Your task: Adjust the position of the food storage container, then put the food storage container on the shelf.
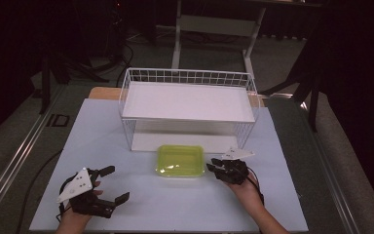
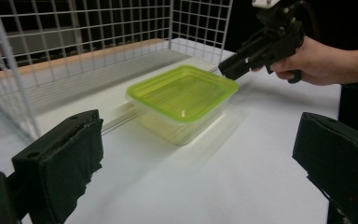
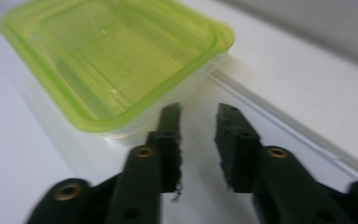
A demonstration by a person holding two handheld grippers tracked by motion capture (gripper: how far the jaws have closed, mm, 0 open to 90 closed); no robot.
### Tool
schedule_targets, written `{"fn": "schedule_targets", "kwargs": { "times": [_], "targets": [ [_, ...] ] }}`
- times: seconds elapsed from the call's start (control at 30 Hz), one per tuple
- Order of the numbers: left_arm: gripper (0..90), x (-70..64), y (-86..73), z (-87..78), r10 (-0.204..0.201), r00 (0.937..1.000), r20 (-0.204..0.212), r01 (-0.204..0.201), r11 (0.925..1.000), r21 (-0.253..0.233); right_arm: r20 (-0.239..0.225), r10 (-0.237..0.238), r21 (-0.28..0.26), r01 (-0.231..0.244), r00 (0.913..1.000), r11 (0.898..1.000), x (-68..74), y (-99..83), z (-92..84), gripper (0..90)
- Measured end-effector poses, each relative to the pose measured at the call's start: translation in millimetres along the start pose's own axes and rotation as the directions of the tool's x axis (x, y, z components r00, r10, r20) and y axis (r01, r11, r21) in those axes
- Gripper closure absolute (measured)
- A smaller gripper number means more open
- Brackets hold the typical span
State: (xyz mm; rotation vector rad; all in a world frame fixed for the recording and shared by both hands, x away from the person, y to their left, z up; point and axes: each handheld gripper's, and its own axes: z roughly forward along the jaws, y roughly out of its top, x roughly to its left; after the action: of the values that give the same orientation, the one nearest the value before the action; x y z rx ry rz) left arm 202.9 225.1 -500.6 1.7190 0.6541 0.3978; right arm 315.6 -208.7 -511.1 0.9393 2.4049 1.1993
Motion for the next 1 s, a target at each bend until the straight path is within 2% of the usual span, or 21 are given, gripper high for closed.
{"fn": "schedule_targets", "kwargs": {
  "times": [0.07,0.1,0.17,0.23,0.3,0.33,0.37,0.4,0.47,0.53,0.6,0.63,0.67,0.7,0.73,0.77,0.8,0.87,0.9,1.0],
  "targets": [
    [2.4,-1.1,3.3,3.3,0.006,0.9999,0.010,-0.006,1.0000,0.002,0.011,0.009,-0.025,-0.009,0.9999,1.000,-0.1,0.4,-9.0,44.4],
    [2.4,-1.3,5.6,4.6,0.017,0.9998,0.013,-0.017,0.9998,0.010,0.019,0.008,-0.041,-0.007,0.9998,0.999,0.5,0.7,-13.0,36.1],
    [2.4,-1.5,7.1,5.2,0.022,0.9996,0.016,-0.023,0.9997,0.012,0.033,0.016,-0.057,-0.014,0.9993,0.998,1.4,1.6,-19.4,26.0],
    [2.4,-0.5,12.4,8.8,0.017,0.9992,0.036,-0.018,0.9994,0.030,-0.005,0.033,-0.070,-0.034,0.9994,0.997,2.2,2.4,-24.6,17.1],
    [2.4,1.2,14.4,12.0,0.005,0.9990,0.045,-0.007,0.9986,0.053,-0.042,0.063,-0.093,-0.067,0.9971,0.993,3.0,3.4,-29.5,16.6],
    [2.5,2.2,15.2,13.8,0.007,0.9992,0.039,-0.010,0.9976,0.068,-0.034,0.064,-0.098,-0.067,0.9974,0.993,4.6,4.1,-30.9,14.5],
    [2.5,2.8,15.7,16.3,0.004,0.9996,0.027,-0.006,0.9971,0.076,-0.001,0.064,-0.109,-0.063,0.9980,0.992,7.6,4.9,-31.6,12.8],
    [2.4,3.5,16.3,18.9,-0.001,0.9997,0.022,-0.001,0.9968,0.080,0.044,0.050,-0.130,-0.044,0.9978,0.991,11.8,5.6,-32.2,12.7],
    [2.4,5.1,18.3,25.5,-0.016,0.9997,0.020,0.014,0.9954,0.095,0.068,0.002,-0.169,0.010,0.9977,0.986,21.7,5.4,-35.1,12.4],
    [2.5,6.1,21.4,32.9,-0.042,0.9983,0.040,0.038,0.9937,0.106,0.102,-0.044,-0.192,0.063,0.9938,0.979,32.4,6.7,-37.5,15.2],
    [2.4,6.3,23.4,36.9,-0.058,0.9970,0.050,0.052,0.9926,0.110,0.094,-0.054,-0.189,0.071,0.9941,0.979,34.7,7.7,-38.0,15.9],
    [2.4,5.9,28.3,44.8,-0.077,0.9953,0.059,0.070,0.9911,0.113,0.037,-0.067,-0.182,0.073,0.9970,0.981,36.3,12.3,-39.0,17.5],
    [2.4,5.9,31.0,48.5,-0.089,0.9937,0.069,0.081,0.9905,0.112,0.026,-0.059,-0.195,0.063,0.9979,0.979,35.7,13.2,-40.1,22.0],
    [2.4,5.6,33.6,51.9,-0.094,0.9929,0.073,0.086,0.9910,0.103,0.007,-0.036,-0.199,0.037,0.9993,0.979,34.4,14.6,-41.2,22.0],
    [2.4,5.6,33.6,51.9,-0.094,0.9929,0.073,0.086,0.9910,0.103,0.007,-0.014,-0.182,0.015,0.9999,0.983,33.4,16.5,-41.4,20.6],
    [2.4,4.8,36.2,55.6,-0.097,0.9924,0.075,0.090,0.9913,0.096,0.022,-0.012,-0.159,0.015,0.9997,0.987,32.8,18.5,-40.9,20.9],
    [2.4,4.0,42.0,63.2,-0.099,0.9921,0.078,0.089,0.9895,0.113,0.016,-0.008,-0.149,0.010,0.9998,0.989,32.3,20.0,-40.5,20.8],
    [2.4,2.6,47.6,70.8,-0.089,0.9936,0.070,0.077,0.9859,0.148,-0.031,0.029,-0.140,-0.033,0.9991,0.990,29.9,22.3,-40.5,17.7],
    [2.4,2.1,50.0,74.9,-0.092,0.9941,0.057,0.082,0.9841,0.157,-0.039,0.050,-0.139,-0.055,0.9980,0.989,28.9,23.4,-40.3,16.6],
    [2.5,7.1,52.7,85.5,-0.150,0.9865,0.065,0.138,0.9763,0.167,-0.078,0.127,-0.128,-0.136,0.9888,0.982,23.4,28.1,-37.6,13.5]
  ]
}}
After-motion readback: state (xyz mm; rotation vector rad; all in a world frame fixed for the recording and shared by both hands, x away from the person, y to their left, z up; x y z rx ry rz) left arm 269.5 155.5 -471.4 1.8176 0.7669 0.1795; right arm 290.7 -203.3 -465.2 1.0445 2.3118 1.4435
